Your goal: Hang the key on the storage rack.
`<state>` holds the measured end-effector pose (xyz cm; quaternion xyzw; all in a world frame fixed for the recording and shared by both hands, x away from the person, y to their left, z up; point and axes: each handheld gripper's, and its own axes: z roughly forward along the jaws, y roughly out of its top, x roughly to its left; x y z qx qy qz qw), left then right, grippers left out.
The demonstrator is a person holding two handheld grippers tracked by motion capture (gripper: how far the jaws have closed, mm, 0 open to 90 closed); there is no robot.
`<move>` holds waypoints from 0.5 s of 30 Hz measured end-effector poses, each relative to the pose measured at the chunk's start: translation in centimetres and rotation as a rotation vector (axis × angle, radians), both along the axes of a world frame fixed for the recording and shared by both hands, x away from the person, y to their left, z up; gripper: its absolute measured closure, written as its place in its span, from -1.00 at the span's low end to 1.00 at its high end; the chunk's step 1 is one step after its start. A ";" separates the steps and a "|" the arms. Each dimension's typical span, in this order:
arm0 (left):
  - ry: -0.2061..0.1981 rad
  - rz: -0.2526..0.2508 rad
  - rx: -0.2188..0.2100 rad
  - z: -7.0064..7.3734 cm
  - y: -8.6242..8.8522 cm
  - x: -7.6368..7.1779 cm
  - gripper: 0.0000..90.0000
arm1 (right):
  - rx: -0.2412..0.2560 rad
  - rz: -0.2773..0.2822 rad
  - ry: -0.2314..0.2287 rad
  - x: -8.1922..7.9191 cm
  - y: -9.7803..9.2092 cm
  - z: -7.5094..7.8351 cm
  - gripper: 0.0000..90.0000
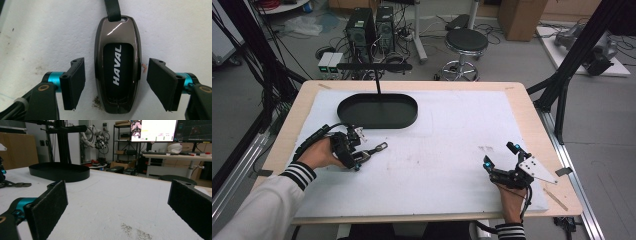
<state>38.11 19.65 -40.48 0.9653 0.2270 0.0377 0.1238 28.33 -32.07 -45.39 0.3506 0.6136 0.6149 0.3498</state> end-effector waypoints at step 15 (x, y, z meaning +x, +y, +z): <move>0.018 0.010 0.048 0.1 -0.9 0.2 0.07 | -0.002 -0.001 -0.003 0.0 -0.1 0.0 -0.96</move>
